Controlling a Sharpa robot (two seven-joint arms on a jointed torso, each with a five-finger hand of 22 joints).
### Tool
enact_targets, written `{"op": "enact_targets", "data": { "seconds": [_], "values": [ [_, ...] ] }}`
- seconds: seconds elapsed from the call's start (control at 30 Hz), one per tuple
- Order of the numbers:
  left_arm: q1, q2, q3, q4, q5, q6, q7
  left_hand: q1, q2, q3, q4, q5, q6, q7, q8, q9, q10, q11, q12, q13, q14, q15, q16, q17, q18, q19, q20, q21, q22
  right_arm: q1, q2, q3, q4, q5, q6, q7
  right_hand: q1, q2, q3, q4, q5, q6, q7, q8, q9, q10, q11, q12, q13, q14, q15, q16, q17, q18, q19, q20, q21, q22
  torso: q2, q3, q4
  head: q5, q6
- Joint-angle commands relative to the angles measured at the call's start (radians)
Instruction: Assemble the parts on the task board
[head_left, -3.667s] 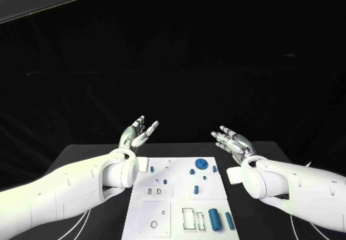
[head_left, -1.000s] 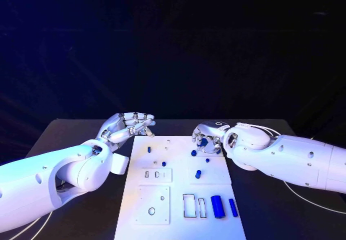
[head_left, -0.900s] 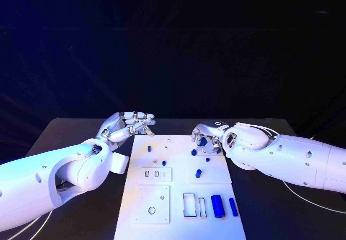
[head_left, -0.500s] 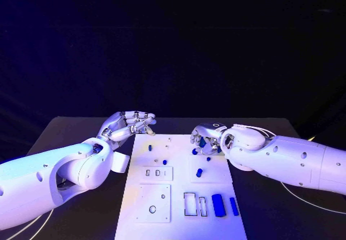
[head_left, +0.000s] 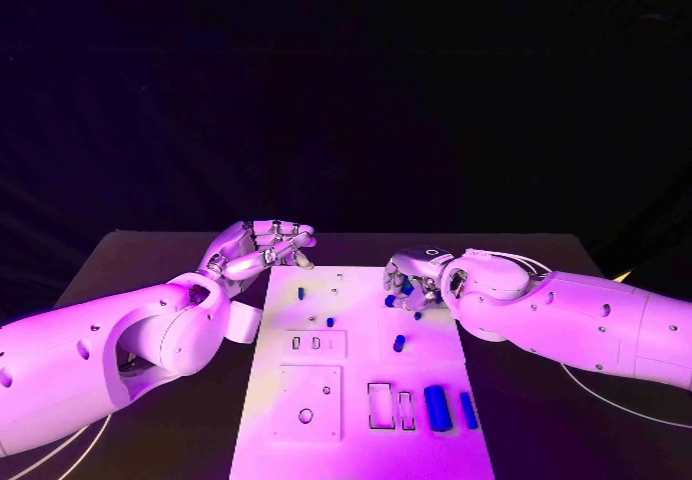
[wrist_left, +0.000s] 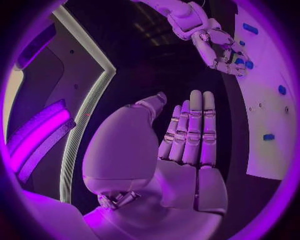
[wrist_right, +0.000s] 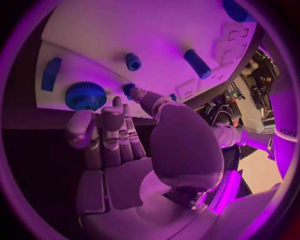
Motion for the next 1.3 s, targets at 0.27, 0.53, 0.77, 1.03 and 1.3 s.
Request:
{"op": "enact_targets", "data": {
  "seconds": [0.27,0.53,0.77,1.03,1.3],
  "values": [
    [0.002,0.005,0.001,-0.001,0.001,0.023,0.002,-0.009,0.001,-0.002,0.006,0.004,-0.006,0.004,-0.007,0.001,0.002,0.007,-0.006,0.002,-0.009,0.001,0.000,0.001,0.000,-0.005,0.001,0.005,0.001,-0.006,0.009,-0.001,-0.002,-0.008,0.026,0.005,-0.008,0.011,0.002,0.013,-0.007,0.007,0.002,0.012,0.009,-0.006,0.001,0.000,0.001,0.000,0.006,0.021,0.010,-0.010,0.007,0.009,0.012,0.015,0.001,-0.0013,0.0018,0.002,-0.005],
    [0.002,0.007,0.001,-0.005,0.003,0.026,-0.002,-0.010,0.003,-0.001,0.006,0.003,-0.007,0.004,-0.007,0.002,0.001,0.007,-0.007,0.002,-0.011,0.001,0.000,0.002,0.000,-0.006,0.002,0.005,0.001,-0.010,0.017,-0.001,-0.008,0.002,0.018,0.003,-0.016,0.044,0.006,0.039,-0.058,0.020,-0.003,0.028,0.030,0.001,-0.003,0.013,0.006,-0.005,0.003,0.047,0.015,-0.011,0.012,0.010,0.020,0.033,0.001,-0.0011,-0.0005,0.006,-0.007],
    [0.002,0.008,0.001,-0.007,0.004,0.030,-0.006,-0.010,0.004,-0.001,0.006,0.003,-0.007,0.004,-0.007,0.002,0.001,0.007,-0.007,0.002,-0.012,0.001,-0.001,0.002,0.000,-0.007,0.002,0.005,0.001,-0.012,0.023,-0.001,-0.016,0.004,0.016,-0.006,0.008,0.077,0.025,0.034,-0.072,0.036,-0.010,0.048,0.049,0.010,-0.009,0.023,0.010,-0.006,-0.001,0.066,0.021,-0.013,0.017,0.007,0.027,0.048,0.002,-0.0006,0.0002,0.006,-0.009],
    [0.002,0.008,0.001,-0.007,0.007,0.034,-0.009,-0.010,0.005,0.000,0.007,0.003,-0.008,0.005,-0.008,0.002,0.000,0.008,-0.008,0.002,-0.013,0.002,-0.001,0.003,0.000,-0.008,0.002,0.005,0.001,-0.015,0.033,-0.001,-0.027,-0.012,-0.008,-0.031,0.014,0.083,0.028,0.029,-0.077,0.040,-0.011,0.059,0.063,0.012,-0.009,0.026,0.011,-0.006,-0.001,0.082,0.028,-0.015,0.023,0.005,0.035,0.063,0.002,-0.0005,0.0016,0.009,-0.011],
    [0.002,0.008,0.001,-0.010,0.012,0.035,-0.011,-0.010,0.008,0.001,0.007,0.003,-0.008,0.006,-0.009,0.002,-0.001,0.008,-0.009,0.002,-0.015,0.002,-0.002,0.003,0.000,-0.010,0.003,0.005,0.001,-0.016,0.032,-0.001,-0.014,-0.035,-0.098,-0.071,0.022,0.088,0.035,0.021,-0.075,0.043,-0.012,0.066,0.071,0.016,-0.012,0.029,0.012,-0.004,-0.003,0.095,0.036,-0.017,0.029,0.004,0.042,0.076,0.000,-0.0008,-0.0005,0.013,-0.010]
  ]
}}
